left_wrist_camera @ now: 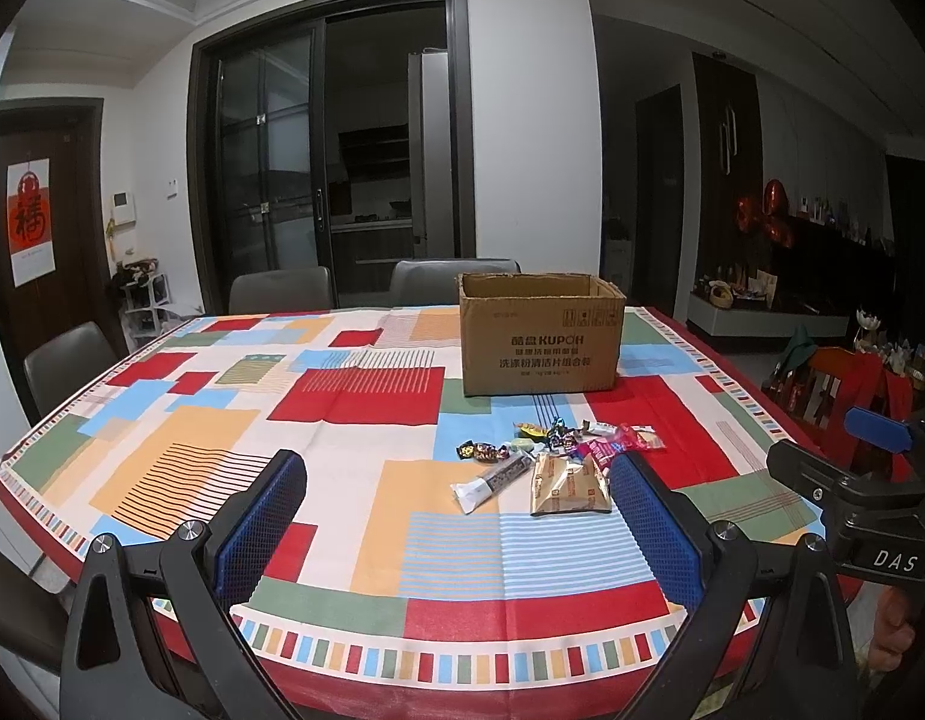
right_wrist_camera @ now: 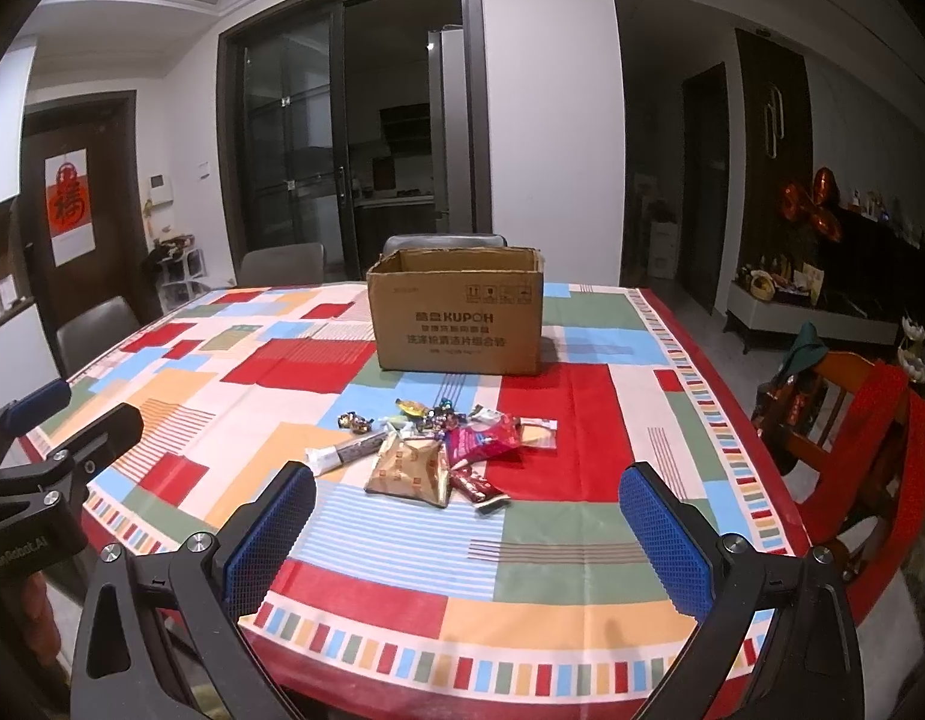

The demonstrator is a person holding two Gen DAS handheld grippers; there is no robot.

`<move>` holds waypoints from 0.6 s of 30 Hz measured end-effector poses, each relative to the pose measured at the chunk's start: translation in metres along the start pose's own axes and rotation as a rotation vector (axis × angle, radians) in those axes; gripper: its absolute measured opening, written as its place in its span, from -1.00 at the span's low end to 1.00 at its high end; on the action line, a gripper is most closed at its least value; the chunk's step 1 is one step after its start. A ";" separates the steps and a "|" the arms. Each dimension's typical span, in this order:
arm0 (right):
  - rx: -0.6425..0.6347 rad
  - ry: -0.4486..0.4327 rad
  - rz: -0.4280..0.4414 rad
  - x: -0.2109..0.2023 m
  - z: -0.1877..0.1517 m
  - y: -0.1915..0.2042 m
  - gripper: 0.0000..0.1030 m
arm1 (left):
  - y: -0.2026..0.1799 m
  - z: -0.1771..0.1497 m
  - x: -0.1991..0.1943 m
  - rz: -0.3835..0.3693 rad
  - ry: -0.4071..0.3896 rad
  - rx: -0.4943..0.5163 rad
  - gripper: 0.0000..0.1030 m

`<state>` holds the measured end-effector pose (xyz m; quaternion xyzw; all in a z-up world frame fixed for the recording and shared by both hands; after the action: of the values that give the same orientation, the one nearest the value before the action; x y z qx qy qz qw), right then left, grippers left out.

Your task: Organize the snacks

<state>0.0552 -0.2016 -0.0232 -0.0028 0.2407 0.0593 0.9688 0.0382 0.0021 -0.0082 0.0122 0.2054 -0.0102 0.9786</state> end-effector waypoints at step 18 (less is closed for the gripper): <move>0.004 0.009 0.013 0.005 -0.004 0.000 0.99 | -0.003 0.000 0.001 -0.015 0.007 0.005 1.00</move>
<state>0.0572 -0.2017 -0.0292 0.0003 0.2451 0.0650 0.9673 0.0394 -0.0014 -0.0083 0.0132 0.2088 -0.0181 0.9777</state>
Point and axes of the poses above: each gripper's, at about its wrist camera, not at the fingertips, and x roughly the way its jaws point, y to its left, z to its top, the point moved 6 cm from there along x, roughly the way its jaws point, and after that the axes turned 1 degree about -z, right-handed, at the moved point
